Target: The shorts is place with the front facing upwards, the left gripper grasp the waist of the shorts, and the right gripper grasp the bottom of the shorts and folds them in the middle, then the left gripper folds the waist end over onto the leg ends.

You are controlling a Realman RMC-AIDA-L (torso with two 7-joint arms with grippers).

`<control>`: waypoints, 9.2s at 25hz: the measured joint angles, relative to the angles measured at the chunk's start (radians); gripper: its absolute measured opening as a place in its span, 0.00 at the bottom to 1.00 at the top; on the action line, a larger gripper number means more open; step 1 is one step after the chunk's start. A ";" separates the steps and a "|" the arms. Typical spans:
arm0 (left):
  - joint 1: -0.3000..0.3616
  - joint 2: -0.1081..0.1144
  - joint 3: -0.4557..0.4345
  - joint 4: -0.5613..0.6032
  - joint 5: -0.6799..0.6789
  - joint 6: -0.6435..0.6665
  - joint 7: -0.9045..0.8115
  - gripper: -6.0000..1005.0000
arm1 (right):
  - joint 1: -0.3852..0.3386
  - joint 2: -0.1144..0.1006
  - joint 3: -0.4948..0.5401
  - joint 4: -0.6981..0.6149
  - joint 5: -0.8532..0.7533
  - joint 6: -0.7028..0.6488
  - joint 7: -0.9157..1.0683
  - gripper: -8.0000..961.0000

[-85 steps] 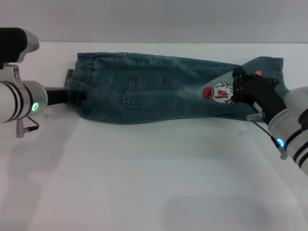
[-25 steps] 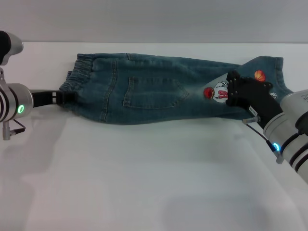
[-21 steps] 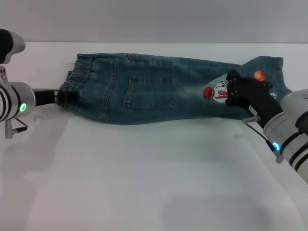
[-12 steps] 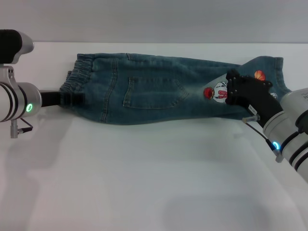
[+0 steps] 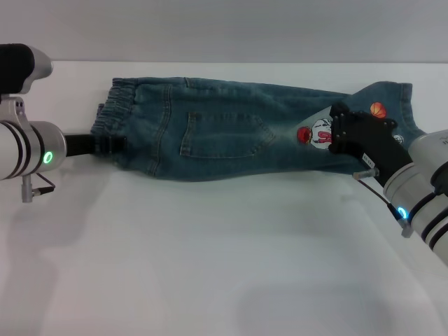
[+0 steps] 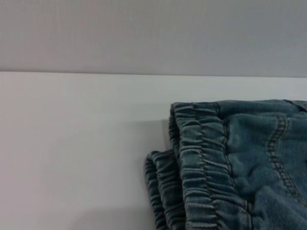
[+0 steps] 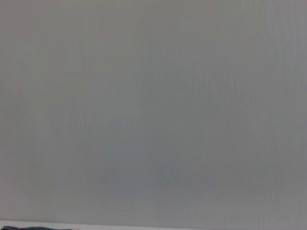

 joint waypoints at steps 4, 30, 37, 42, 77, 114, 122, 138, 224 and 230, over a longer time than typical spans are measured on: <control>-0.007 0.000 0.002 0.017 -0.020 0.006 0.020 0.69 | -0.001 0.000 0.000 0.001 0.000 0.000 0.001 0.01; 0.044 -0.001 0.023 -0.073 -0.029 0.025 0.022 0.10 | -0.004 0.000 0.000 0.010 0.000 0.001 0.017 0.01; 0.077 0.001 0.023 -0.134 -0.055 0.036 0.022 0.06 | -0.005 0.000 0.002 0.012 0.000 0.001 0.017 0.01; 0.122 0.002 0.025 -0.226 -0.059 0.028 0.022 0.06 | -0.006 0.000 0.005 0.012 0.000 0.001 0.017 0.01; 0.247 0.001 0.076 -0.753 -0.153 -0.089 0.030 0.05 | 0.254 0.010 -0.067 -0.104 0.000 0.179 0.154 0.01; 0.229 0.002 0.080 -0.775 -0.153 -0.081 0.045 0.05 | 0.166 0.001 -0.039 -0.019 -0.053 0.173 0.221 0.01; 0.224 0.002 0.088 -0.809 -0.160 -0.076 0.045 0.05 | 0.284 0.011 -0.130 -0.112 -0.052 0.194 0.341 0.01; 0.224 0.003 0.082 -0.849 -0.160 -0.076 0.045 0.05 | 0.388 0.011 -0.231 -0.099 -0.052 0.205 0.433 0.01; 0.303 0.006 0.762 -0.178 -0.320 0.761 0.286 0.67 | -0.289 -0.004 0.306 0.102 -0.264 -0.172 0.144 0.01; 0.315 0.008 0.811 -0.153 -0.320 0.766 0.284 0.41 | -0.282 -0.007 0.308 0.082 -0.264 -0.181 0.144 0.01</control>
